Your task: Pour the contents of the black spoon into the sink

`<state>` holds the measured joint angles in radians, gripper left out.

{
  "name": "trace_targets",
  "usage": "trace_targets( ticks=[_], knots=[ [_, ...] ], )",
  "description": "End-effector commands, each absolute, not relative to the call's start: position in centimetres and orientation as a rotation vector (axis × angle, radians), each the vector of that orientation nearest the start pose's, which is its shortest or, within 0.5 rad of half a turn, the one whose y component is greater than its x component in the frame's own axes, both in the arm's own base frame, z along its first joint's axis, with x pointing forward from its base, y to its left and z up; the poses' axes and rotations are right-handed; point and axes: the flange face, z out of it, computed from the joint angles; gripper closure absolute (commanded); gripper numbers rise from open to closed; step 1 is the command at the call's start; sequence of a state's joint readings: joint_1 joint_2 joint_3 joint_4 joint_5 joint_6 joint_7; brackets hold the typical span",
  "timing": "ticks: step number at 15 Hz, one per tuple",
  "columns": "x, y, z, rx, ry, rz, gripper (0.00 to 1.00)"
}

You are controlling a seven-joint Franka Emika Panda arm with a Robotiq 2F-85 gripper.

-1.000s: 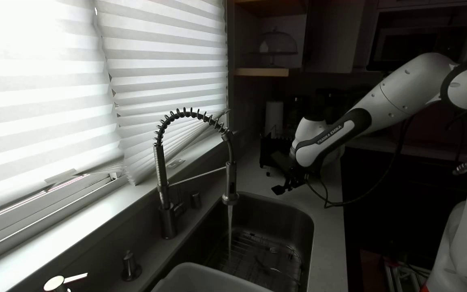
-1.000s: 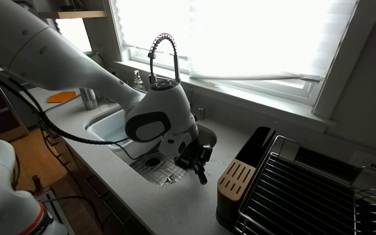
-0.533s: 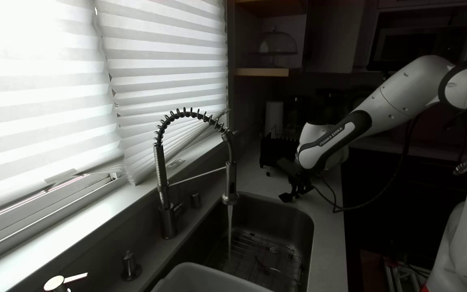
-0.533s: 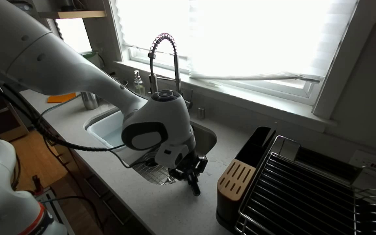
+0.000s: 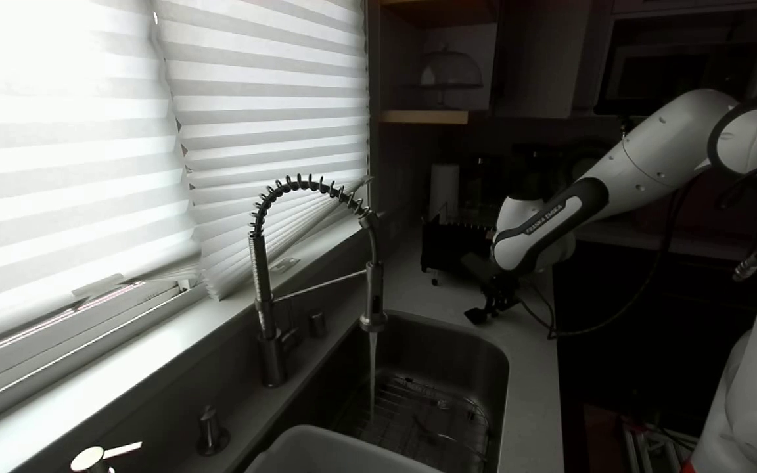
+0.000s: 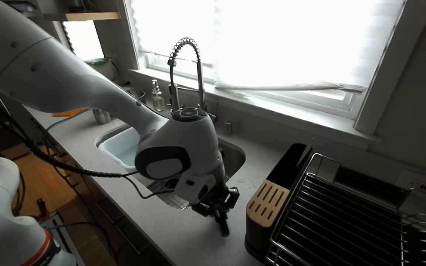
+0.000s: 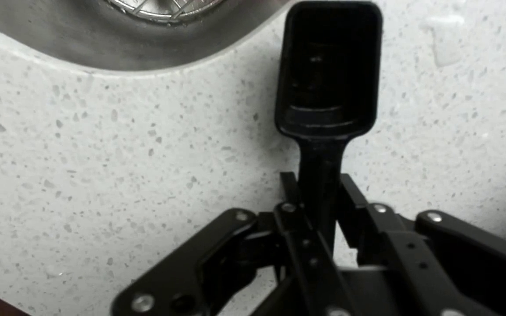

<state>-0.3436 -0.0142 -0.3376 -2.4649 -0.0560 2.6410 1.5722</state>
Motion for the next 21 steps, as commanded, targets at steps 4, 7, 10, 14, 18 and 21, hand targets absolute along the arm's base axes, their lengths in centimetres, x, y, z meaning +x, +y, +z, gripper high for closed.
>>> trace_targets(
  ticks=[4,7,10,14,18,21],
  knots=[
    [39.5,-30.2,32.8,-1.457,2.733,-0.288,0.29],
    [40.8,-29.8,35.0,-1.536,2.704,-0.333,0.07],
    [42.3,-28.4,38.3,-1.742,2.621,-0.343,0.0],
    [43.9,-25.1,42.3,-2.074,2.493,-0.251,0.0],
    [44.5,-22.3,46.5,-2.376,2.371,-0.206,0.0],
    [44.5,-20.6,49.5,-2.598,2.238,-0.221,0.0]
  ],
)
